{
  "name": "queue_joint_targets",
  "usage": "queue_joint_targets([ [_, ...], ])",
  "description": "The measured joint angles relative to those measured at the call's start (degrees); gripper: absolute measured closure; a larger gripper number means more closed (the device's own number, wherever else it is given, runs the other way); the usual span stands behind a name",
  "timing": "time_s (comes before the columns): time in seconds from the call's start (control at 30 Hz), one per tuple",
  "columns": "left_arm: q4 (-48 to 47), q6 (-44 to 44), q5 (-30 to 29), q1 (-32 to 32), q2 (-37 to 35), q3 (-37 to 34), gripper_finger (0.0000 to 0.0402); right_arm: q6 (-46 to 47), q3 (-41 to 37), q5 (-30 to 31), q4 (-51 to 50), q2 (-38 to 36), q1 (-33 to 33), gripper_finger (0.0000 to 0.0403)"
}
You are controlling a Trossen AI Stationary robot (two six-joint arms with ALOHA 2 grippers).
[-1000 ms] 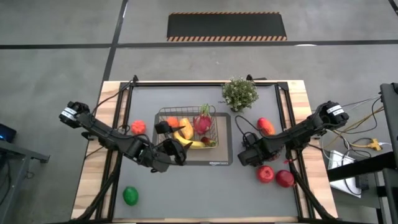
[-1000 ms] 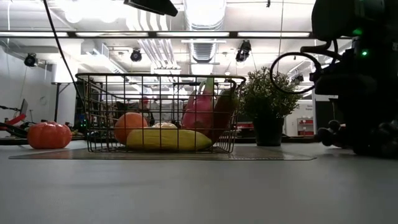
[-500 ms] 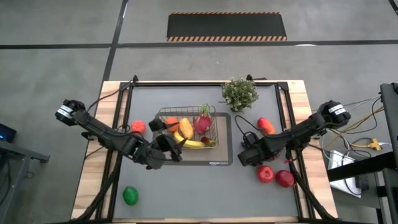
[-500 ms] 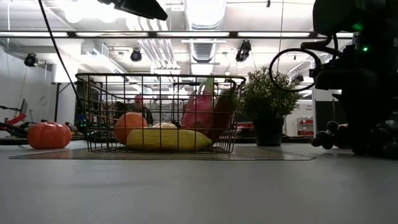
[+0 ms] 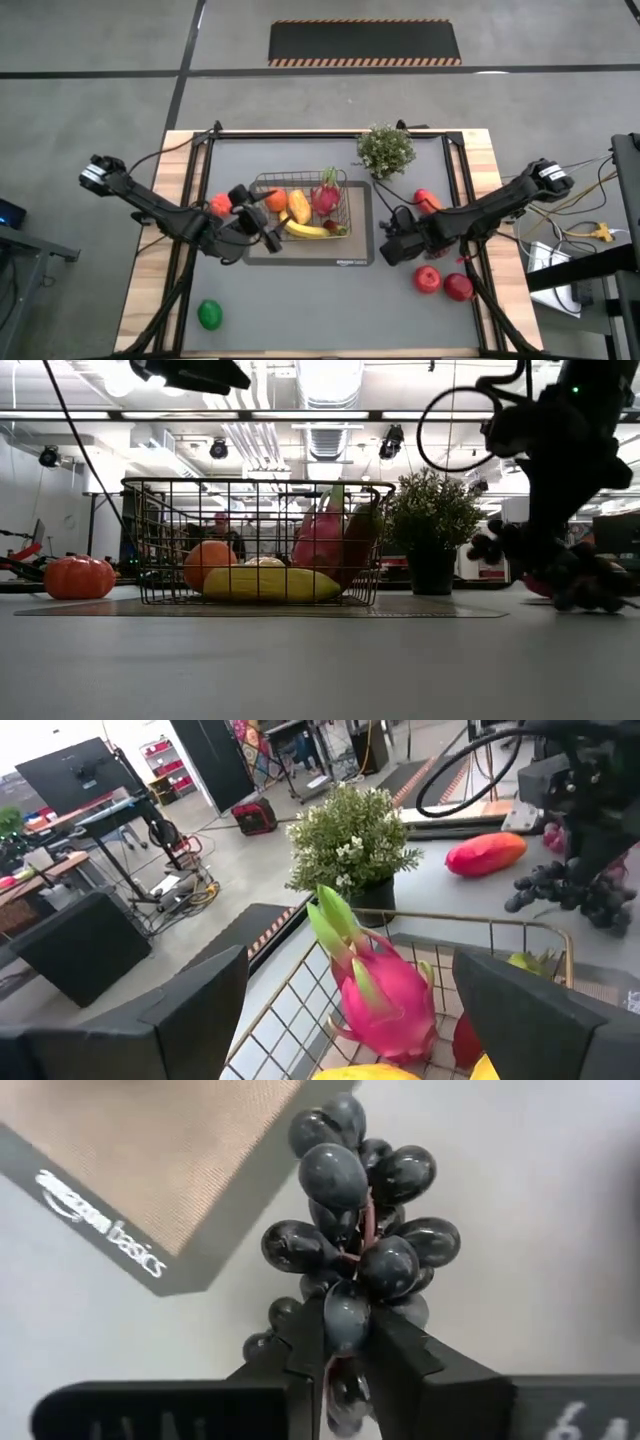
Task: Build produce basket
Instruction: Put the grapes into the wire basket
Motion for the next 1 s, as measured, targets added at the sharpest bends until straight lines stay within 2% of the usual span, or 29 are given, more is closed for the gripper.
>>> queue_joint_targets([
  [0.17,5.51,2.63,0.01,0.00,-1.82,-2.27,0.0070,-3.64,2.11,1.96,0.05,-1.35,0.01,0.0370],
  [0.4,6.44,2.91,0.01,-0.01,-1.91,-2.30,0.0070,-12.12,5.90,2.96,0.17,-2.24,0.02,0.0371],
  [0.67,10.92,8.70,0.01,-0.02,-3.38,-1.73,0.0070,-25.90,14.72,1.38,1.06,-2.55,0.02,0.0371],
  [1.0,12.34,9.89,0.03,-0.35,-5.76,-2.17,0.0070,-42.22,24.04,2.10,12.48,-2.10,-0.39,0.0372],
])
